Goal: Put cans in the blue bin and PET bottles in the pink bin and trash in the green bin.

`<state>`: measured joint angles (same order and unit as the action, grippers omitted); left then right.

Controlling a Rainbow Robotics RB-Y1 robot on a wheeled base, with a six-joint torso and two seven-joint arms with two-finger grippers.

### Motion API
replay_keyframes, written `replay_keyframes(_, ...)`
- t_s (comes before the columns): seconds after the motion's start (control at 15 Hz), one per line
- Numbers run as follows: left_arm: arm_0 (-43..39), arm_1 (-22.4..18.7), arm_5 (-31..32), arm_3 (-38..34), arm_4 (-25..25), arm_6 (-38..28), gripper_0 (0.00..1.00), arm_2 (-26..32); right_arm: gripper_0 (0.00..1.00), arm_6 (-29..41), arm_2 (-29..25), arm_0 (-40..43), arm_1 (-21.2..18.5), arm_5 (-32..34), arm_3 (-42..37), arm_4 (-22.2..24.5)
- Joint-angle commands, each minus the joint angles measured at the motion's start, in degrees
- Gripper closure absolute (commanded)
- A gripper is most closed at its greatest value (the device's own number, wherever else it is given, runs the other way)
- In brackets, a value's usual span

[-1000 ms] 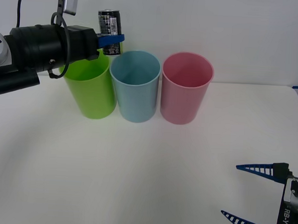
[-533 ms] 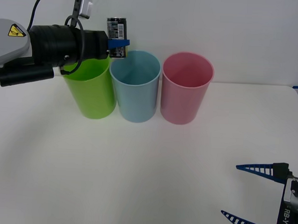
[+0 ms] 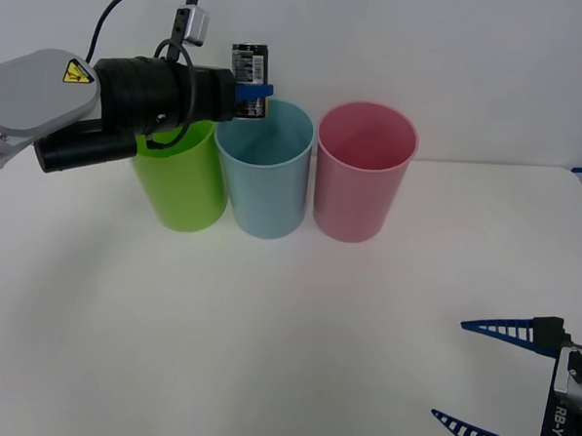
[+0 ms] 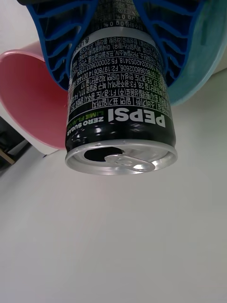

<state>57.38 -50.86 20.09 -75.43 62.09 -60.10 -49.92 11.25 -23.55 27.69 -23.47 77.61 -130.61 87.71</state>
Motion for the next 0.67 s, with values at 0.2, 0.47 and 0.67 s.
replay_keyframes(0.2, 0.01, 0.59, 1.44, 0.64, 2.07, -1.07, 1.0, 0.0, 0.0, 0.0, 0.0, 0.0, 0.0, 0.0, 0.0, 0.0)
replay_keyframes(0.47, 0.01, 0.68, 1.35, 0.72, 3.04, -1.95, 1.0, 0.0, 0.0, 0.0, 0.0, 0.0, 0.0, 0.0, 0.0, 0.0)
replay_keyframes(0.67, 0.01, 0.59, 0.65, 0.72, 3.83, -2.12, 0.32, 0.0, 0.0, 0.0, 0.0, 0.0, 0.0, 0.0, 0.0, 0.0)
